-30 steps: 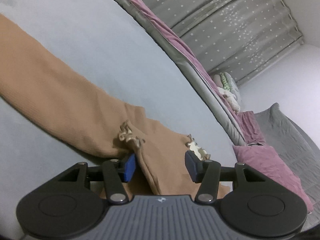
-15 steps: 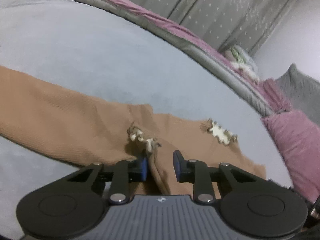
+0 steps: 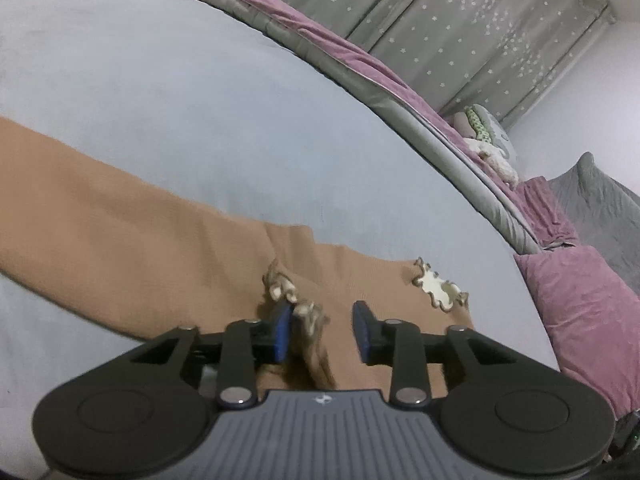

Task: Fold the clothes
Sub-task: 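Lift the cuff and carry it across the sweater body with the left gripper, then lower the cuff onto the sweater body and open the left gripper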

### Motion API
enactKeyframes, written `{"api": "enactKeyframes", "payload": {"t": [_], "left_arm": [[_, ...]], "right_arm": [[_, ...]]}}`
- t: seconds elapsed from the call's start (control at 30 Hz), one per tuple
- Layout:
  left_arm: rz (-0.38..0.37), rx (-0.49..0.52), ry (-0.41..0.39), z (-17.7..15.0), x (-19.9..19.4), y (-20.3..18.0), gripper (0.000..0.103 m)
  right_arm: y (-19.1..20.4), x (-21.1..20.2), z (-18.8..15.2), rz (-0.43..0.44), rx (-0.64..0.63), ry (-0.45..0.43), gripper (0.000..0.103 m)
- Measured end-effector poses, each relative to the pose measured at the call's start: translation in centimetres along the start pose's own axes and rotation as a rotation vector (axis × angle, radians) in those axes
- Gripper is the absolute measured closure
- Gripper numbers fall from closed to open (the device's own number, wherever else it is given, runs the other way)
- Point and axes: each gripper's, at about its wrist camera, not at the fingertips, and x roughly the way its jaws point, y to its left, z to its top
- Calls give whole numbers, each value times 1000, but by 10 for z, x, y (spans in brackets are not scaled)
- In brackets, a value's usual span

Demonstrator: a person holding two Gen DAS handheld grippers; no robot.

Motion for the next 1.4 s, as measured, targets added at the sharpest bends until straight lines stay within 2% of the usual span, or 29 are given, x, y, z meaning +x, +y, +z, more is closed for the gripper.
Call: {"api": "enactKeyframes", "payload": {"t": [0.23,0.37,0.43,0.47,0.63,0.7,0.73,0.77,0.83,0.9,1.0,1.13,1.27,1.33,1.4], "left_arm": [[57,40,6,7,13,-2,68],[91,64,16,2,22,-1,70],[94,80,14,0,25,-2,80],[97,94,12,-1,27,-4,89],[96,142,-42,-8,24,-12,93],[84,152,-65,-9,22,-15,94],[78,157,-76,-10,21,-16,94],[72,162,-87,-11,20,-17,94],[59,178,-107,-12,19,-19,94],[47,190,-129,-14,19,-19,94],[62,190,-133,-15,26,-16,95],[96,200,-132,-23,37,-7,94],[82,192,-135,-25,36,-4,93],[74,188,-128,-24,36,-4,93],[62,181,-121,-22,33,-3,93]], "right_arm": [[-15,-6,7,-19,39,-36,29],[-22,-3,9,-25,56,-46,35],[-20,4,9,-31,49,-40,37],[-19,7,10,-34,45,-37,38],[-12,25,14,-31,37,-13,42],[-11,32,16,-21,37,-8,48],[-11,36,18,-14,36,-6,62],[-12,40,19,-8,34,-4,87],[-17,40,21,20,50,-29,93],[-22,36,23,24,63,-71,94],[-29,38,25,3,63,-83,94],[-39,53,20,-14,68,-47,94],[-47,56,20,-1,83,-45,94],[-44,55,21,-11,73,-45,91],[-42,48,21,-28,78,-49,84]]}}
